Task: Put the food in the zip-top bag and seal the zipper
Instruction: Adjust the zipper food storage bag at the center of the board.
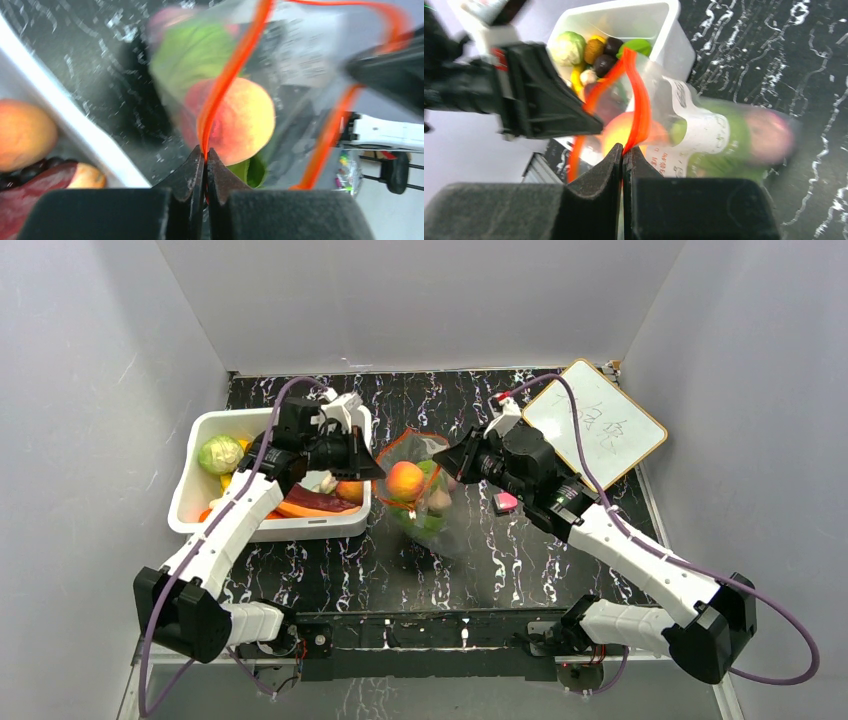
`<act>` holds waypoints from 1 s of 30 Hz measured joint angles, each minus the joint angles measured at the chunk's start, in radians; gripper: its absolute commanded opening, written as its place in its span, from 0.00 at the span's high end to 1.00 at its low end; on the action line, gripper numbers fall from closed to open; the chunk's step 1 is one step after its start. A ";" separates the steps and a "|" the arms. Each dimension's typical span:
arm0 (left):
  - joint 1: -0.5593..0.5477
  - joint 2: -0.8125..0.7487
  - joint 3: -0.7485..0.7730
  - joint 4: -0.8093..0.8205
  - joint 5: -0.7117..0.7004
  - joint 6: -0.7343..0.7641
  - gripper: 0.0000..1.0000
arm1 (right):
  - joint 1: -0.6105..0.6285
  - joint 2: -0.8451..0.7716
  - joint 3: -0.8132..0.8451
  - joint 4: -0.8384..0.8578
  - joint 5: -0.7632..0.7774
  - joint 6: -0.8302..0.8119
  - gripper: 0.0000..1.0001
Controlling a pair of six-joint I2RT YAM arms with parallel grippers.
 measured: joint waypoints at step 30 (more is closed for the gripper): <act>-0.022 0.013 0.029 0.271 0.190 -0.136 0.59 | 0.000 0.048 0.003 -0.131 0.137 -0.132 1.00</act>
